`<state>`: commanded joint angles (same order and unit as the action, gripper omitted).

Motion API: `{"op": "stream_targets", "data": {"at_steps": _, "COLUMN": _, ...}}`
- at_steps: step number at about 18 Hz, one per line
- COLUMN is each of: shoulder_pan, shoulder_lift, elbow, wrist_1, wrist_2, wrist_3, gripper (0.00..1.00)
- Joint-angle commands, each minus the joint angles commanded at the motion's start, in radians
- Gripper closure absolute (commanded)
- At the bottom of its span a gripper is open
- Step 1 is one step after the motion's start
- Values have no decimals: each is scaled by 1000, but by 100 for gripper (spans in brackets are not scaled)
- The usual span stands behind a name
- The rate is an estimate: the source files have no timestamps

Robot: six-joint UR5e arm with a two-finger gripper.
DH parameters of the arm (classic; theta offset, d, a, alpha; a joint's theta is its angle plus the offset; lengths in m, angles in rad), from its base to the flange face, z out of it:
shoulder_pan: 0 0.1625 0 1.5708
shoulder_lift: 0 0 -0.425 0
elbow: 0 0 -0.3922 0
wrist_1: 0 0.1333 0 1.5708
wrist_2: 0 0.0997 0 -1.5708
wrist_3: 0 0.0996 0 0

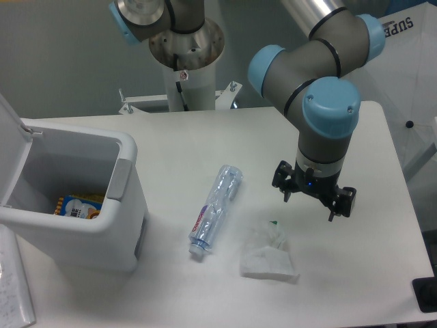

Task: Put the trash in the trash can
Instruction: 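Move the gripper toward the crumpled white tissue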

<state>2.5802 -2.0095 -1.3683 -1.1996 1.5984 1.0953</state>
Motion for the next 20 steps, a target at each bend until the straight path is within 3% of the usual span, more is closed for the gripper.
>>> {"op": "stream_targets", "data": {"at_steps": 10, "shoulder_pan": -5, "shoulder_lift": -3, "elbow": -34, "wrist_1": 24, "wrist_2": -5, "wrist_3": -15, "gripper": 0}}
{"op": "stream_targets", "data": {"at_steps": 15, "shoulder_pan": -15, "shoulder_lift": -14, "elbow": -153, "wrist_1": 222, "wrist_2": -3, "wrist_3": -119, "gripper": 0}}
{"op": "stream_targets", "data": {"at_steps": 20, "shoulder_pan": -54, "shoulder_lift": -58, "elbow": -178, "wrist_1": 236, "wrist_2": -3, "wrist_3": -132, "gripper": 0}}
